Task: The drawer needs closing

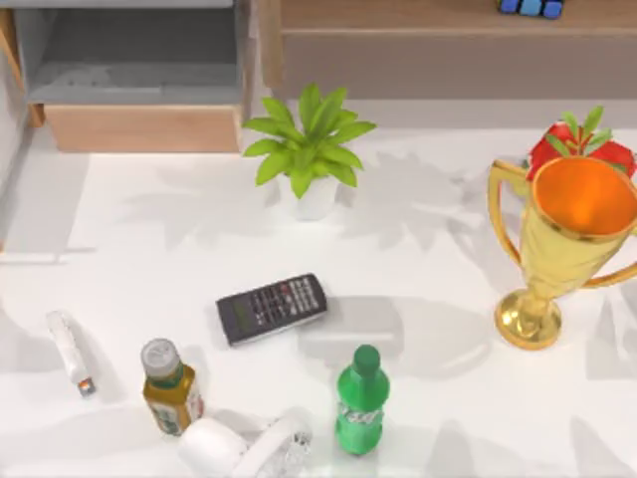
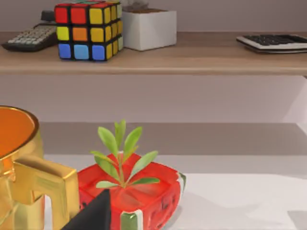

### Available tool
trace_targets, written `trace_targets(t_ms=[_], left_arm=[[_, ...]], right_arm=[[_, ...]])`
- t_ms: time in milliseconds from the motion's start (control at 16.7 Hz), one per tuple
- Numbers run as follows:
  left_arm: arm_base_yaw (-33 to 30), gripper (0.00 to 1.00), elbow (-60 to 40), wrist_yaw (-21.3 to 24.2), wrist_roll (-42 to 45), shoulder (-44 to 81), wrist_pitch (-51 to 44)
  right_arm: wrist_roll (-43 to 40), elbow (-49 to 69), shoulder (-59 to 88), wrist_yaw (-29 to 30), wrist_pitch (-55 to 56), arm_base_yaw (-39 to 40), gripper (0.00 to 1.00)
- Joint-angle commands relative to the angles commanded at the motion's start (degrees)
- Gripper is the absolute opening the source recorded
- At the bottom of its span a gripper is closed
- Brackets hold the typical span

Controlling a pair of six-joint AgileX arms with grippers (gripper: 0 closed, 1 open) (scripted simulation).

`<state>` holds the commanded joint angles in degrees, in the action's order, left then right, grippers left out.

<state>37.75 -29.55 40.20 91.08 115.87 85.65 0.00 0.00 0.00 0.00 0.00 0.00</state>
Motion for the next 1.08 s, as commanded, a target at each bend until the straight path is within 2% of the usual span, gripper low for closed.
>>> trace_targets(t_ms=[420,1080], left_arm=[[0.00,0.02,0.00,0.00,0.00,0.00,0.00],[-0.47,0.00,-0.90,-0.41,-0.19,0.85,-0.92]], right_arm=[[0.00,0.00,0.00,0.00,0.00,0.00,1.00],[0.00,0.00,0.00,0.00,0.00,0.00,1.00]])
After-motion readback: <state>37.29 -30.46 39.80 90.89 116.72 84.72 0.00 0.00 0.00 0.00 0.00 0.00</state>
